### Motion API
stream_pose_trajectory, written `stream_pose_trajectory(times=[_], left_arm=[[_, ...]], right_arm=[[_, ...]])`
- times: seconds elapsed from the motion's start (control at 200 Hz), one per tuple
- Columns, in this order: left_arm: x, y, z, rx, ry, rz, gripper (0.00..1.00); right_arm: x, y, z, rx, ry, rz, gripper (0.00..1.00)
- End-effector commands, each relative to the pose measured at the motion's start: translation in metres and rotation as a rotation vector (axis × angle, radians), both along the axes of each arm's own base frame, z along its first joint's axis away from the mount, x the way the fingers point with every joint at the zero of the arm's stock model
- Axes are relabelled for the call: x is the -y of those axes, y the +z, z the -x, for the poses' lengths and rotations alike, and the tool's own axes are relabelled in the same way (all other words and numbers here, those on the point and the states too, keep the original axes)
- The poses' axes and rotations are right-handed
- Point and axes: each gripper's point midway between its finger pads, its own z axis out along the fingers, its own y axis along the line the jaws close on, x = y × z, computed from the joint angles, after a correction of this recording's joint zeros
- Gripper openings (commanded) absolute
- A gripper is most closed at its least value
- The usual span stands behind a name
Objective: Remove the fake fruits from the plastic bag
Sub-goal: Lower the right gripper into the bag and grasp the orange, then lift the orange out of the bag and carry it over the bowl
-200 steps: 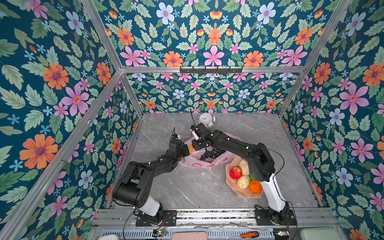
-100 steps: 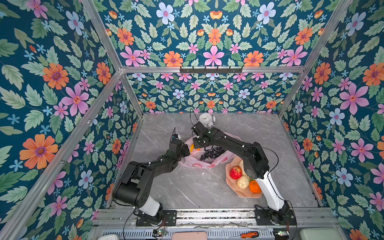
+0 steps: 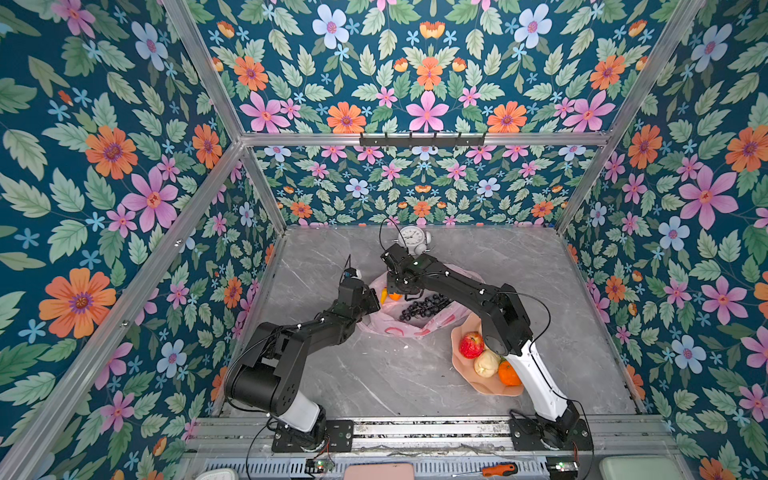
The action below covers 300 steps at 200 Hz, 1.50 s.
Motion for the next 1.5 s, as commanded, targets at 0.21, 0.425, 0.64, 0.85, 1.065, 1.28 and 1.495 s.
stream_pose_trajectory(times=[0.21, 0.425, 0.64, 0.85, 1.065, 1.28, 1.495], left_arm=[[0.001, 0.006, -0.003, 0.025, -0.004, 0.004, 0.05], [0.001, 0.007, -0.003, 0.028, -0.003, 0.002, 0.05], [0.001, 0.008, -0.003, 0.030, -0.001, 0.001, 0.05], [0.000, 0.007, -0.003, 0.030, 0.000, -0.002, 0.05], [0.000, 0.007, -0.002, 0.030, 0.001, -0.002, 0.05], [-0.001, 0.008, -0.003, 0.032, 0.004, -0.007, 0.05], [-0.001, 0.008, -0.003, 0.032, 0.001, -0.007, 0.05]], right_arm=[[0.005, -0.009, -0.001, -0.017, -0.029, 0.041, 0.54], [0.010, -0.010, -0.001, -0.002, -0.021, 0.061, 0.46], [0.011, -0.011, -0.002, 0.002, -0.014, 0.072, 0.49], [0.011, -0.013, -0.001, 0.000, -0.008, 0.083, 0.47], [0.006, 0.010, 0.004, 0.042, 0.018, 0.033, 0.38], [0.006, 0.043, 0.018, 0.074, 0.050, -0.070, 0.37], [0.022, 0.071, 0.050, 0.094, 0.079, -0.179, 0.37]])
